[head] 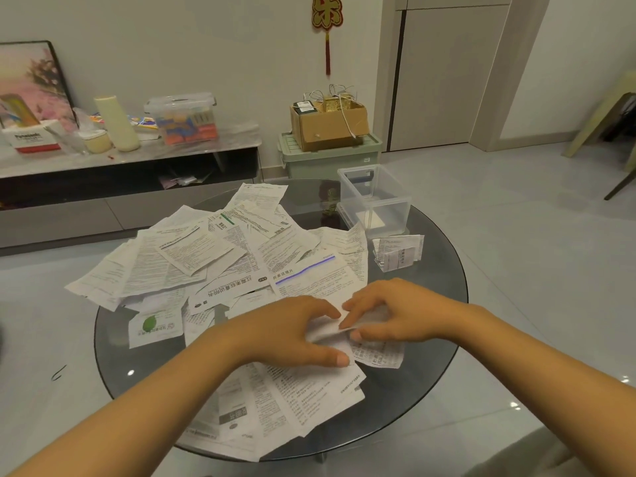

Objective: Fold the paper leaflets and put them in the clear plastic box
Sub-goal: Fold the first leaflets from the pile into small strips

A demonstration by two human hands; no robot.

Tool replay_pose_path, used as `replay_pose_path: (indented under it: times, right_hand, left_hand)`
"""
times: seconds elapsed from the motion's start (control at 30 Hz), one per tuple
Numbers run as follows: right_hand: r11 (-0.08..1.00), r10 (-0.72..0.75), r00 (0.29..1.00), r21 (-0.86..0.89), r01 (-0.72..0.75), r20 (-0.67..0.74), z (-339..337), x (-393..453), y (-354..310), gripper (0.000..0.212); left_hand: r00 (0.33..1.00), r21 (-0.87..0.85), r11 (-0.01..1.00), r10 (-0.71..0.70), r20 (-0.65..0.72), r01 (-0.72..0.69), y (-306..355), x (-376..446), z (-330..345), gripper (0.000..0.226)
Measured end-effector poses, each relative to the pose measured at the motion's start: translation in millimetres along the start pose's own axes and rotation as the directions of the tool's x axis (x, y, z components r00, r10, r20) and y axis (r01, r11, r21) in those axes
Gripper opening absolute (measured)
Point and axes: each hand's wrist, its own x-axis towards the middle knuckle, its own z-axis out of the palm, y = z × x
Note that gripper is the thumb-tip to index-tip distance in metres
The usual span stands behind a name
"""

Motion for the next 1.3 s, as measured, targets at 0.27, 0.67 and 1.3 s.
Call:
replay_pose_path:
  times: [0.27, 0.67, 1.3]
  right_hand:
    - [0.988, 0.116, 0.955, 0.13, -0.083, -0.273, -9, 11, -10, 0.021]
    - [0.899, 0.376, 0.9, 0.322, -0.296, -0.221, 10, 42, -2, 0.076]
    - [0.861, 0.369, 0.929, 0.372, -0.347, 0.011, -2, 29, -14, 0.047]
  left_hand:
    - [0.961, -0.253, 0.964, -0.143, -0.237, 0.081, -6, 3, -12, 0.013]
    - [0.802, -0.43, 0.886, -0.382, -0.46, 0.175, -32, 14, -2, 0.064]
    - [0.939, 0.234, 0.972, 0.078, -0.335, 0.003, -29, 17, 12, 0.05]
